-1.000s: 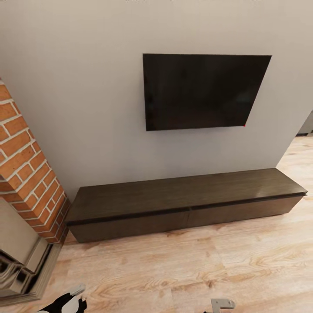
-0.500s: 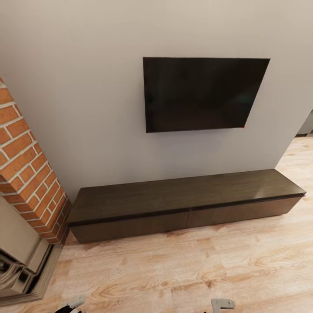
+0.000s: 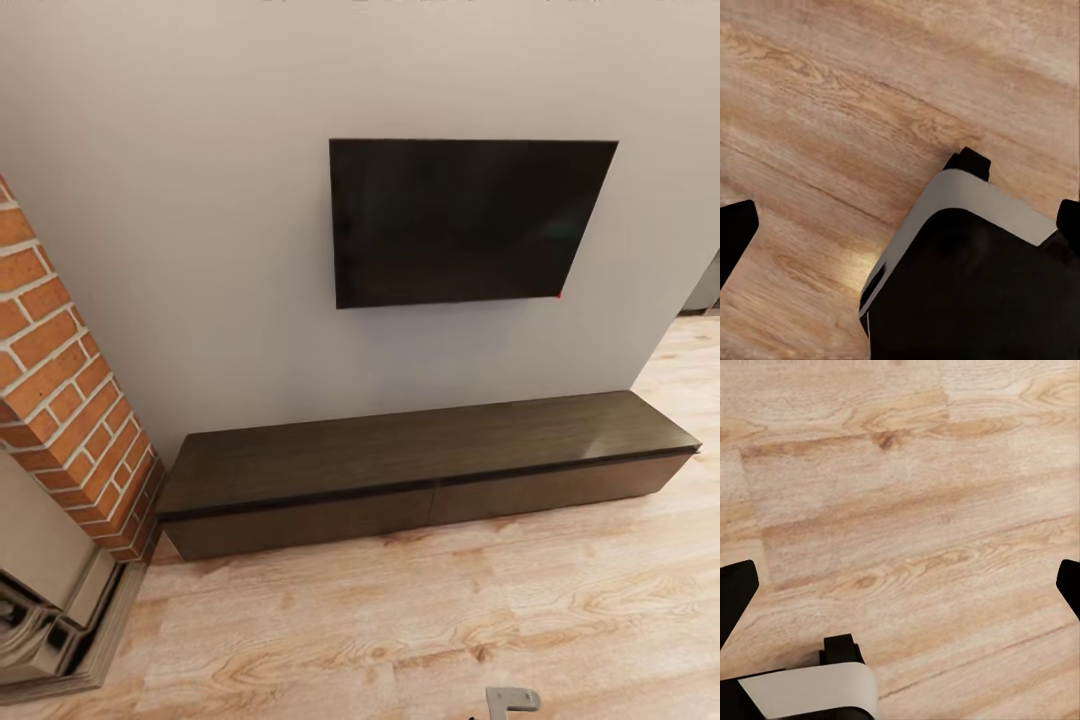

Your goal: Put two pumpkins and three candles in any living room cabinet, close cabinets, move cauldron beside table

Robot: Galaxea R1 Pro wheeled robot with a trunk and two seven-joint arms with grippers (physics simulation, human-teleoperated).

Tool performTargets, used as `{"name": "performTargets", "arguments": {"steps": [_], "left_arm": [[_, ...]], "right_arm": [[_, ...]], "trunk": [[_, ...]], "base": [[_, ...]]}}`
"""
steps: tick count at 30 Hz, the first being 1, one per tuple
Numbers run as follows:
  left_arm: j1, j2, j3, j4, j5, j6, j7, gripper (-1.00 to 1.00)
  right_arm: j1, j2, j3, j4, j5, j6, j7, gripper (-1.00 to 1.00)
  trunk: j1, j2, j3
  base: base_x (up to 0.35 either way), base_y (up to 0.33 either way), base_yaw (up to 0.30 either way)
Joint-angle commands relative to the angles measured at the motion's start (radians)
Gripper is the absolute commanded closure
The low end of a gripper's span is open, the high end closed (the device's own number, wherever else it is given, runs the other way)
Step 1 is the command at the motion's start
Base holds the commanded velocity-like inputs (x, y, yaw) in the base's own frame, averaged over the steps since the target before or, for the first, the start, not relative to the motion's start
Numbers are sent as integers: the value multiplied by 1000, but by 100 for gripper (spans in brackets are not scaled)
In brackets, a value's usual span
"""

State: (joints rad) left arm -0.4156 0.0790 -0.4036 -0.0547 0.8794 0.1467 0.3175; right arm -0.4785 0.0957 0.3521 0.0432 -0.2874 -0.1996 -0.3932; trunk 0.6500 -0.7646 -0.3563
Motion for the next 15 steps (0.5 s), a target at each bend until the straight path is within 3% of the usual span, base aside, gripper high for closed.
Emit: {"name": "performTargets", "arguments": {"steps": [1,11,15], "left_arm": [[13,0,-12,-4,5,7,6,-100],[121,-2,-58,-4,4,6,2,-100],[145,-1,-63,-4,3,6,-86,-100]], "right_arm": [[-2,1,8,4,-10,-8,0,-100],[-2,1,8,4,-10,-7,1,-100],[-2,1,8,4,-10,-8,1,-100]], "trunk": [[-4,6,2],[-42,76,34],[-57,104,46]], "base": [[0,0,0],[0,0,0],[0,0,0]]}}
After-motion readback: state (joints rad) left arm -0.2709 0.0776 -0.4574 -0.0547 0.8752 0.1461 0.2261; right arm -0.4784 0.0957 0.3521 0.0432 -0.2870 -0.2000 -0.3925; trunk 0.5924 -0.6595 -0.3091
